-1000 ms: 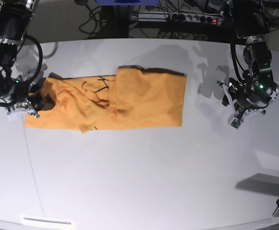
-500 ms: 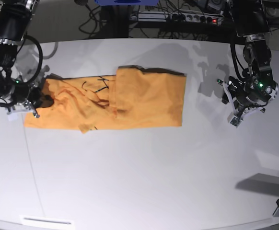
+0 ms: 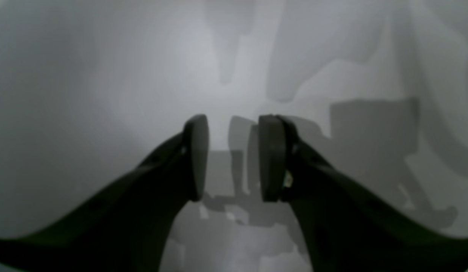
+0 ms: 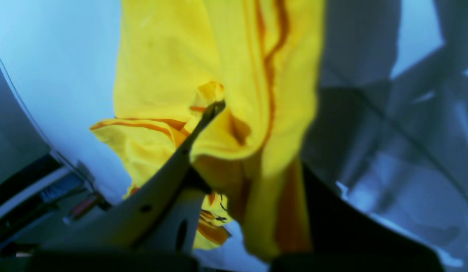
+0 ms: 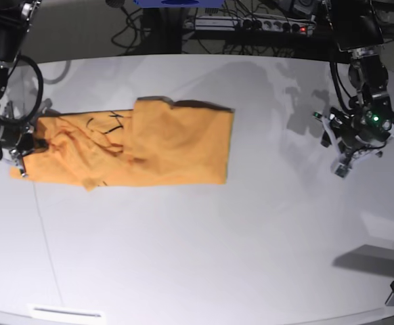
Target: Fold the T-shirt properly
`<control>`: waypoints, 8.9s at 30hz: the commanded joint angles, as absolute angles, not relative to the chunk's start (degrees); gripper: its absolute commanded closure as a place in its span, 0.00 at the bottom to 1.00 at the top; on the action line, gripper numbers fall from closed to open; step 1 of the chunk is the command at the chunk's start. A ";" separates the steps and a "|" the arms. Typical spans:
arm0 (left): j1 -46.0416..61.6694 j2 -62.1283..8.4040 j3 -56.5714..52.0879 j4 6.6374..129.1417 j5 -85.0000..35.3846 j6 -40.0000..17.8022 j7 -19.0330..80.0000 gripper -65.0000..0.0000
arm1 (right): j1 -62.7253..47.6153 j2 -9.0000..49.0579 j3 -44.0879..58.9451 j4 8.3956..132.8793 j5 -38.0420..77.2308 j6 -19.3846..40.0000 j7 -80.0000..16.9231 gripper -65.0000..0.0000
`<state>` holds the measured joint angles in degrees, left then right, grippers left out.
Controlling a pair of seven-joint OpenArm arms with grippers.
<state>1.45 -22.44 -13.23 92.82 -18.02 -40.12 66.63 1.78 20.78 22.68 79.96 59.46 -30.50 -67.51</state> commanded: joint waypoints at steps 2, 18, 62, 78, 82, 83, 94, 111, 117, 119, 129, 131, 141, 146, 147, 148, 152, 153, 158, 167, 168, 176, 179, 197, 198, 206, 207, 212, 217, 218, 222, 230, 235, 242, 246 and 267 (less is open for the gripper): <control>1.01 -23.60 -14.20 93.67 -18.24 -40.00 66.15 0.65 | 2.24 22.11 22.99 81.80 60.53 -30.46 -67.56 1.00; 1.10 -23.25 -13.76 93.67 -18.15 -40.00 66.15 0.65 | 2.24 24.48 5.85 98.68 42.24 -40.00 -68.00 1.00; 1.98 -23.52 -5.58 91.74 -3.30 -40.00 66.15 0.65 | 10.77 8.75 -30.29 114.77 34.33 -40.00 -74.68 1.00; 1.98 -23.52 -5.14 90.86 -3.30 -40.00 63.87 0.65 | 13.58 -3.82 -38.99 113.19 34.33 -40.00 -76.09 1.00; 3.03 -23.52 -5.14 91.38 -3.30 -40.00 63.78 0.65 | 15.43 -4.88 -38.99 111.43 34.33 -40.00 -76.00 1.00; 3.21 -23.52 -5.14 91.56 -3.30 -40.00 63.78 0.65 | 15.87 -4.88 -38.99 111.34 34.33 -40.00 -75.91 1.00; 4.97 -23.60 -5.14 92.79 -3.30 -40.00 63.69 0.65 | 17.36 -6.20 -38.90 104.04 34.33 -40.00 -72.31 1.00; 11.65 -25.89 -5.14 96.31 -3.21 -40.00 61.05 0.65 | 22.64 -6.64 -49.01 95.08 34.86 -40.00 -68.00 1.00; 15.60 -25.89 -5.32 96.13 -3.21 -40.00 57.45 0.65 | 25.36 -6.64 -49.10 92.62 41.01 -40.00 -67.91 1.00; 16.66 -25.89 -5.58 96.13 -3.21 -40.00 56.75 0.65 | 26.42 -6.64 -49.19 93.05 41.89 -40.00 -68.09 1.00; 18.07 -25.89 -5.58 96.13 -3.21 -40.00 55.60 0.65 | 27.82 -6.64 -48.92 90.59 42.68 -40.00 -67.82 1.00; 18.07 -25.89 -5.49 96.13 -3.21 -40.00 55.60 0.65 | 28.26 -6.55 -48.92 90.59 42.68 -40.00 -68.26 1.00; 18.15 -25.71 -5.58 96.04 -3.21 -40.00 55.60 0.65 | 28.35 -6.37 -49.10 92.09 42.59 -40.00 -66.24 0.94; 17.89 -25.80 -5.58 96.04 -3.21 -40.00 55.60 0.65 | 28.35 -6.37 -49.27 94.11 42.59 -40.00 -66.24 0.69; 17.80 -25.80 -5.58 96.04 -3.21 -40.00 55.60 0.65 | 28.35 -6.37 -49.27 94.99 42.59 -40.00 -66.24 0.68; 17.80 -25.80 -5.58 96.04 -3.21 -40.00 55.60 0.65 | 28.35 -6.37 -49.27 95.78 42.59 -40.00 -66.24 0.68; 17.63 -25.71 -5.32 96.04 -3.21 -40.00 55.60 0.65 | 28.70 -6.37 -49.27 98.68 42.59 -40.00 -66.24 0.68; 17.63 -25.71 -5.32 96.04 -3.21 -40.00 55.60 0.65 | 29.14 -6.37 -49.27 98.68 42.59 -40.00 -66.24 0.68; 17.63 -25.71 -5.23 96.04 -3.21 -40.00 55.60 0.65 | 30.37 -6.11 -49.27 98.86 42.59 -40.00 -65.01 0.68; 20.00 -25.89 -9.01 96.31 -3.74 -40.00 54.90 0.66 | 26.86 1.54 -47.52 107.56 42.51 -40.00 -64.48 0.69; 20.53 -25.63 -10.86 96.48 -3.91 -40.00 53.85 0.67 | 25.89 2.42 -46.29 109.14 42.51 -40.00 -64.48 0.69; 25.54 -22.46 -24.84 96.92 -3.91 -40.00 44.53 1.00 | 15.08 3.82 -36.44 113.27 42.51 -40.00 -64.66 0.77; 26.42 -21.67 -27.91 97.10 -3.91 -40.00 43.74 1.00 | 12.62 3.65 -36.88 113.27 42.51 -40.00 -64.66 1.00; 27.47 -21.49 -27.82 98.77 -3.82 -40.00 43.82 1.00 | 6.90 1.98 -37.23 111.69 49.45 -40.00 -57.98 1.00; 27.47 -21.49 -27.82 98.77 -3.82 -40.00 43.82 1.00 | 6.90 1.98 -36.97 111.25 49.63 -40.00 -57.63 1.00; 27.47 -21.49 -27.74 98.77 -3.82 -40.00 43.82 1.00 | 6.90 1.89 -36.88 108.97 49.89 -40.00 -57.27 1.00; 27.38 -21.49 -27.74 98.77 -3.82 -40.00 43.82 1.00 | 6.90 1.89 -36.88 108.44 49.89 -40.00 -57.19 1.00; 27.12 -21.49 -27.74 98.77 -3.82 -40.00 43.82 1.00 | 6.64 1.89 -37.05 106.24 49.89 -40.00 -54.46 1.00; 27.12 -21.49 -27.74 98.77 -3.82 -40.00 43.82 1.00 | 6.81 0.75 -37.32 103.08 49.98 -40.00 -54.37 1.00; 27.12 -21.49 -27.74 98.68 -3.82 -40.00 43.82 1.00 | 6.90 0.75 -37.32 102.90 49.98 -40.00 -54.46 1.00; 27.12 -21.49 -27.74 98.68 -3.82 -40.00 43.82 1.00 | 6.90 0.66 -37.32 102.90 49.98 -40.00 -54.46 1.00; 26.95 -21.41 -27.74 98.68 -3.91 -40.00 43.82 1.00 | 9.19 -3.47 -37.49 102.81 49.89 -40.00 -60.97 1.00; 26.95 -20.44 -27.74 98.77 -3.65 -40.00 43.82 1.00 | 12.88 -4.97 -40.22 101.85 49.89 -40.00 -62.55 1.00; 26.95 -20.26 -27.74 98.77 -3.82 -40.00 43.82 1.00 | 14.37 -4.79 -43.56 96.13 49.89 -40.00 -59.65 1.00; 26.95 -20.26 -27.74 98.77 -3.82 -40.00 43.82 1.00 | 15.16 -4.70 -43.47 98.15 49.89 -40.00 -61.05 1.00; 26.95 -20.35 -27.74 98.77 -3.30 -40.00 43.91 1.00 | 13.49 0.84 -36.09 102.37 49.98 -40.00 -65.10 1.00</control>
<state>26.79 -19.57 -27.44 98.00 -3.44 -39.70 43.88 12.25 0.97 -36.40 101.71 49.65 -40.36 -65.71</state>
